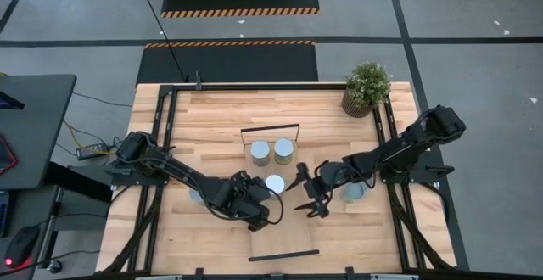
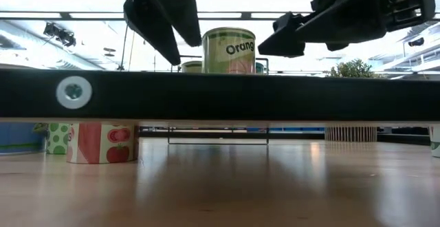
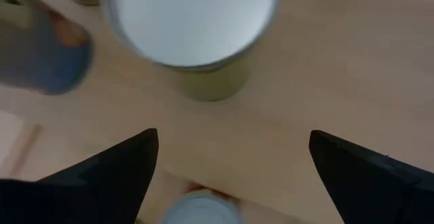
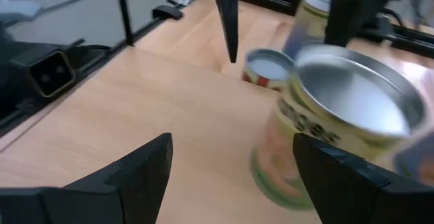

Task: Pick and place cans onto a shelf
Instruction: Put the large canned oranges on the shelf

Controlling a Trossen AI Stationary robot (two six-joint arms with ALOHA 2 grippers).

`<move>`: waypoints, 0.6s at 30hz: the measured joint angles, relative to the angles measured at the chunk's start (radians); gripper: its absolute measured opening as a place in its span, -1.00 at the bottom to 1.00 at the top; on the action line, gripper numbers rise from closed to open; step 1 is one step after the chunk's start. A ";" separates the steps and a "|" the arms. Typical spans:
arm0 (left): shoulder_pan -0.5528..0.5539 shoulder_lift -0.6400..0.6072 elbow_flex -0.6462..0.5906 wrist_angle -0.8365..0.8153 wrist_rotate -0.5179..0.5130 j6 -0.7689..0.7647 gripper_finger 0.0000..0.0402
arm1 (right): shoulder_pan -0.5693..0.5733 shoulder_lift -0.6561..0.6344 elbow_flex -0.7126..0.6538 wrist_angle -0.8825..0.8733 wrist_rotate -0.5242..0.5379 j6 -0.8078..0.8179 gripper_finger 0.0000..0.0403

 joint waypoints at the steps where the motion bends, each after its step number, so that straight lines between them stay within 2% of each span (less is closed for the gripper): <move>1: -0.002 0.000 0.000 0.011 0.012 0.001 0.93 | 0.000 0.012 0.010 -0.001 -0.003 -0.011 0.56; 5: -0.003 0.000 0.000 0.045 0.036 0.015 0.93 | -0.008 0.055 0.051 -0.001 0.015 -0.059 0.56; 9: -0.004 0.000 0.000 0.055 0.044 0.017 0.93 | -0.026 0.087 0.087 -0.002 0.088 -0.078 0.56; 18: -0.005 0.000 -0.003 0.033 0.049 0.030 0.93 | -0.004 0.043 0.092 -0.104 0.084 -0.062 0.56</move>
